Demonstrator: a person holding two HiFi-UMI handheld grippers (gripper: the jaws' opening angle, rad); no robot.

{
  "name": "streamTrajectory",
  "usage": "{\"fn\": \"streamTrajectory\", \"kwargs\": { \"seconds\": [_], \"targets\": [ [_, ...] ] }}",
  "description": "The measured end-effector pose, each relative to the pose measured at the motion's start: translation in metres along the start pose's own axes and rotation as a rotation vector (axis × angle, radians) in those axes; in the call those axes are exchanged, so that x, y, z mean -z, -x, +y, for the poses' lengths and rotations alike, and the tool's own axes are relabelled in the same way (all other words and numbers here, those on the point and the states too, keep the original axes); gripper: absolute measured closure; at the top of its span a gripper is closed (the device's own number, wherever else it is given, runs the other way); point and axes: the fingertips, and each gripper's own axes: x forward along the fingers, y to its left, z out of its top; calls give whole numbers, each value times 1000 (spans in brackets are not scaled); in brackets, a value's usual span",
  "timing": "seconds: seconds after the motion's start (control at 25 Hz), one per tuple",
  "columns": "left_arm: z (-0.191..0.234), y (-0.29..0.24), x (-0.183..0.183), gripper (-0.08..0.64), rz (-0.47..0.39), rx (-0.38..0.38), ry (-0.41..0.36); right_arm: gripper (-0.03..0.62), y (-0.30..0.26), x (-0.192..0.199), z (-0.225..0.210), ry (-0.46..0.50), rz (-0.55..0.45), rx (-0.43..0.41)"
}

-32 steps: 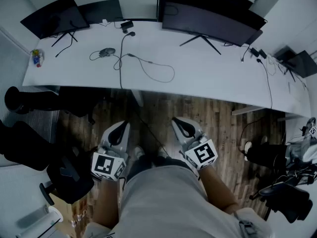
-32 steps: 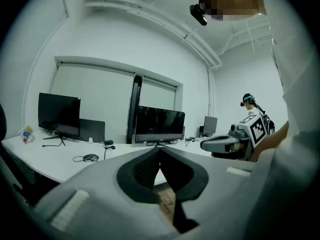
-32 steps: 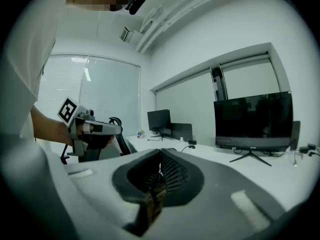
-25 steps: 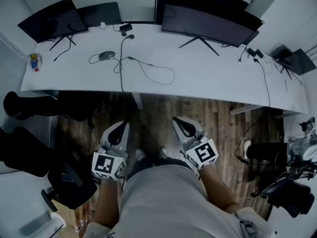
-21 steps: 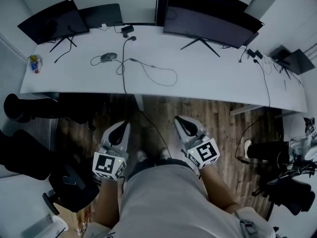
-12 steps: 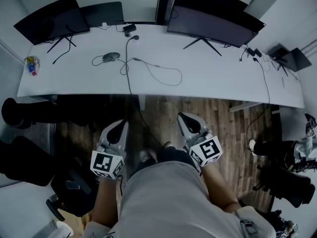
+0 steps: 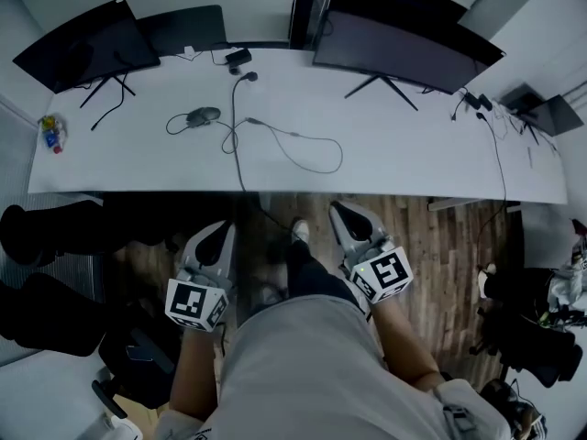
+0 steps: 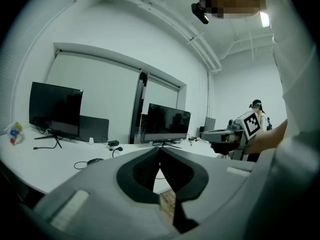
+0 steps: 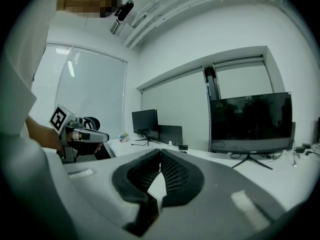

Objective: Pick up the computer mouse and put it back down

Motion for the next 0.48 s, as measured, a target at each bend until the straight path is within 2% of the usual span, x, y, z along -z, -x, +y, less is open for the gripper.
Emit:
{"fn": "streamTrajectory", "kwargs": {
  "seconds": [0.12, 0.48],
  "targets": [
    [15, -32, -2, 555, 16, -5, -17, 588, -28, -2, -27, -9, -1, -13],
    [47, -136, -21, 555, 37, -42, 14, 588, -102, -11, -113, -14, 31, -91]
  ]
}}
